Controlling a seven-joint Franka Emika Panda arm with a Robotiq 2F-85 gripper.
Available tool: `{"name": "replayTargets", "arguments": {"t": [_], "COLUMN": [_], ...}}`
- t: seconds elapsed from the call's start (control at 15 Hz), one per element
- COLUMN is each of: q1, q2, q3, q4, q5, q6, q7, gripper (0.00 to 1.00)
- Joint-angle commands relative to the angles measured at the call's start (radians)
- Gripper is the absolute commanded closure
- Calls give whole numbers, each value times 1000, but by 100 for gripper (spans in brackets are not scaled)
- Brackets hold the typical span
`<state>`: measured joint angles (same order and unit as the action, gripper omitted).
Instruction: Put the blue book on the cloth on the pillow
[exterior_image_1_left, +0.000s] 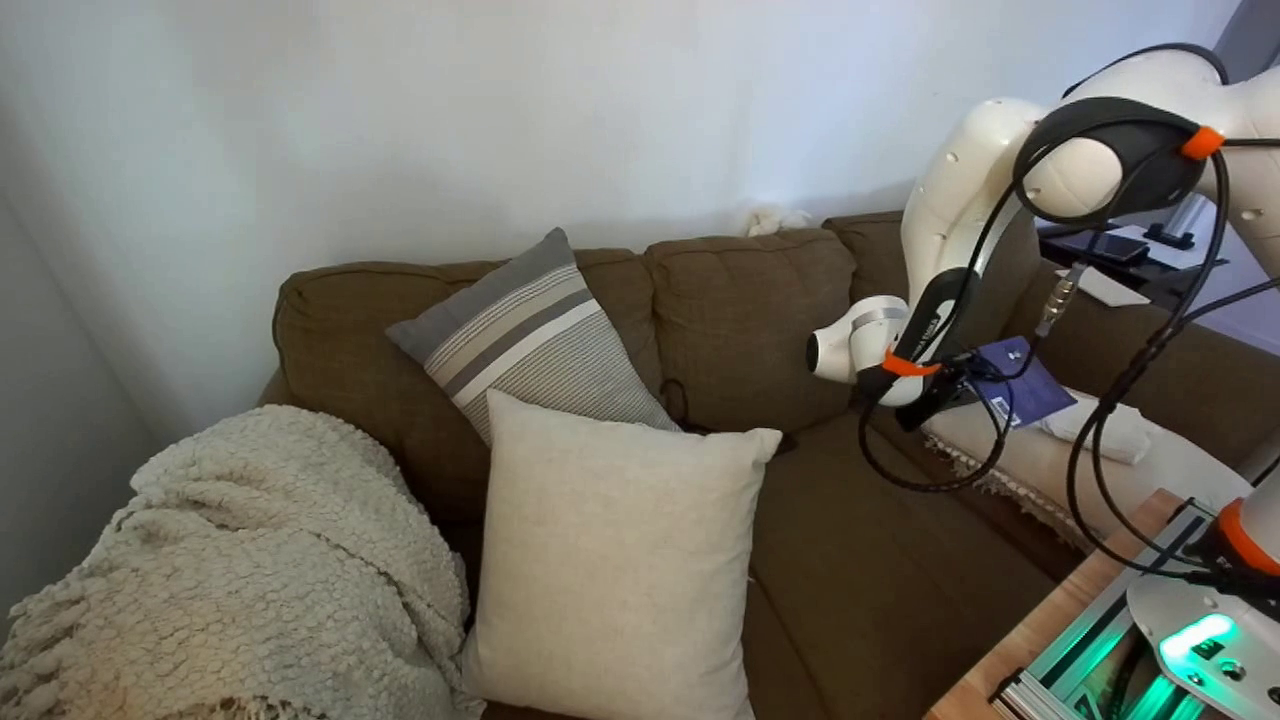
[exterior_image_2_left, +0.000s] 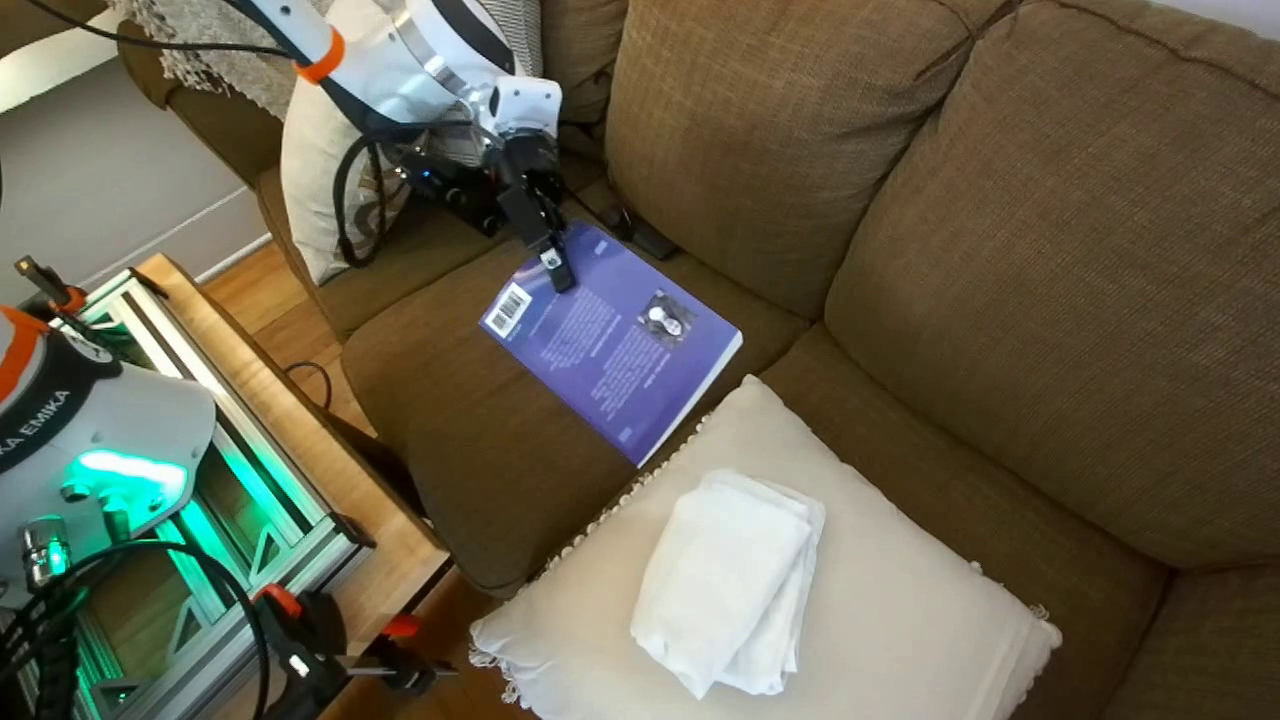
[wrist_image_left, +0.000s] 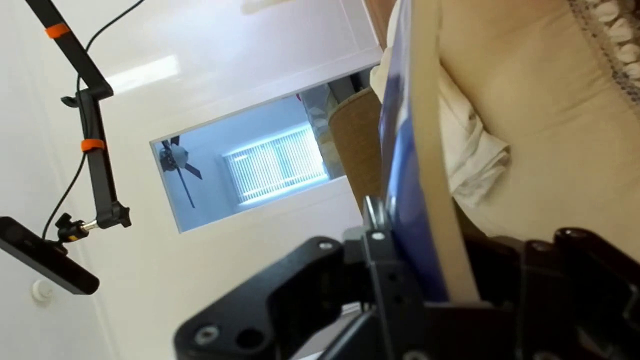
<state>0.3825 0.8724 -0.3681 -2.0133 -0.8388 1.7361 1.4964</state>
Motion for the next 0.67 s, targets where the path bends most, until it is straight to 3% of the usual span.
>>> {"name": "replayTargets", "arguments": {"t": [0.0, 0.27, 0.6], "q1": [-206, -358, -474], "q2": [122, 237, 358], "q3": [35, 58, 94], "q4": [203, 385, 503], "q5": [-91, -139, -109], "q6": [-117, -158, -120], "q7": [-103, -219, -302], "gripper": [97, 97, 97]}}
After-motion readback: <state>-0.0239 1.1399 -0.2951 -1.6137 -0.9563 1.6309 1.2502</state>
